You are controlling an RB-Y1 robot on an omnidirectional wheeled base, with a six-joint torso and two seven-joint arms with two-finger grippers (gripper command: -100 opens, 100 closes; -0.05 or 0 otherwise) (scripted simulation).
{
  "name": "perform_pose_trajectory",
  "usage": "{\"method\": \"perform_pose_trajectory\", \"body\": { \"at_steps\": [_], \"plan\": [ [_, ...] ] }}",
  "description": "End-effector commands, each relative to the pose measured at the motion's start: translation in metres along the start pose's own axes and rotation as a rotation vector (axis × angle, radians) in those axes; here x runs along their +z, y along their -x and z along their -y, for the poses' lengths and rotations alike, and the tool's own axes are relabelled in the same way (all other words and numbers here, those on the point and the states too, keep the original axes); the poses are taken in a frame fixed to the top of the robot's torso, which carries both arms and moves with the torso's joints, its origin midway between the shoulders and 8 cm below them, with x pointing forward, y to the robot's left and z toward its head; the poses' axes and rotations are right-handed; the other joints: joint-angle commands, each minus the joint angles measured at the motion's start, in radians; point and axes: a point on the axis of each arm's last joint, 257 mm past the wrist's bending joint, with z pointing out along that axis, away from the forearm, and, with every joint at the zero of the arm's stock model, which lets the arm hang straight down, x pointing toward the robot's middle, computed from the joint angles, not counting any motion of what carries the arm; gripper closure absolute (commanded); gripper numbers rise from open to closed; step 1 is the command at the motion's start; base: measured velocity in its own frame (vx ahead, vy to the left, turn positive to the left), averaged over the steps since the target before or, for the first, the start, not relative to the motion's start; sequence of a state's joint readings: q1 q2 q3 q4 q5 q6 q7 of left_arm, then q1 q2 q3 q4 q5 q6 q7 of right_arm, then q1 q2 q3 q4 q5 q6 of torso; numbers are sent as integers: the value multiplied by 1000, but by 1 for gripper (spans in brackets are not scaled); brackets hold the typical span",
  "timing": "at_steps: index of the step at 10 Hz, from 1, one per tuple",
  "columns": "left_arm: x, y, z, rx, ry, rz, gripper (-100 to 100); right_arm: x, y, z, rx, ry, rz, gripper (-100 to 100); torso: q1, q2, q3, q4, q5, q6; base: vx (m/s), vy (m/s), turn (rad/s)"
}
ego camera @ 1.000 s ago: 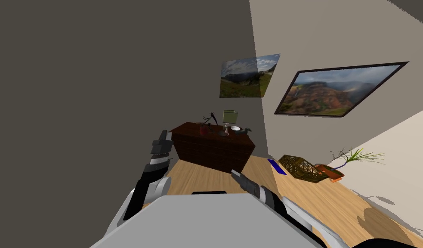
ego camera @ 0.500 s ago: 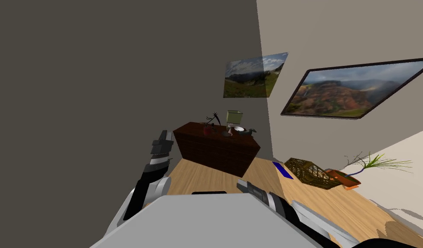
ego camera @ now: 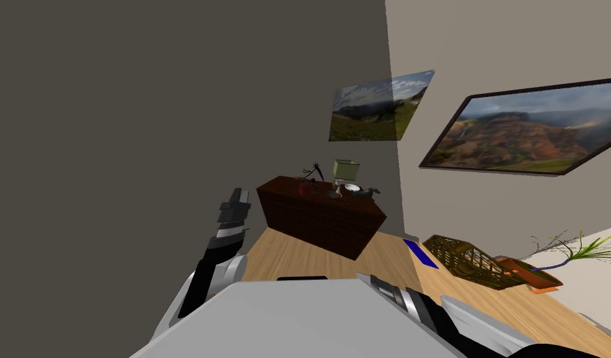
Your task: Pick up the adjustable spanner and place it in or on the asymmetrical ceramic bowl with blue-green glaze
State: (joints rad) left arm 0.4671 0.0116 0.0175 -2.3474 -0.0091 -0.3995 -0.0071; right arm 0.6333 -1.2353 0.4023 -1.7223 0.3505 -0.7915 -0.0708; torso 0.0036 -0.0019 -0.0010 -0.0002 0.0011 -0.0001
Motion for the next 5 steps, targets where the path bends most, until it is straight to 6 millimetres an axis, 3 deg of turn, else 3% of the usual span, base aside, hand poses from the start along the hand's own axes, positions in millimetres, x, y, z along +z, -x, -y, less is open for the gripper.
{"method": "perform_pose_trajectory", "body": {
  "at_steps": [1,2,3,4,5],
  "plan": [
    [0,0,0,0,0,0,0,-8,-2,11,-9,-17,-24,-100,0,0,0,0,0,0,15,24,-1],
    [0,0,0,0,0,0,0,-25,-19,27,-21,-62,-92,-100,-2,1,0,0,-1,0,58,65,213],
    [0,0,0,0,0,0,0,-36,-20,36,-30,-89,-116,-100,0,-2,-1,0,0,-1,48,62,98],
    [0,0,0,0,0,0,0,-53,-35,49,-41,-128,-175,-100,0,-1,-1,0,0,0,61,72,179],
    [0,0,0,0,0,0,0,-63,-33,55,-55,-149,-202,-100,1,-2,-1,0,0,-1,57,55,83]
  ]
}}
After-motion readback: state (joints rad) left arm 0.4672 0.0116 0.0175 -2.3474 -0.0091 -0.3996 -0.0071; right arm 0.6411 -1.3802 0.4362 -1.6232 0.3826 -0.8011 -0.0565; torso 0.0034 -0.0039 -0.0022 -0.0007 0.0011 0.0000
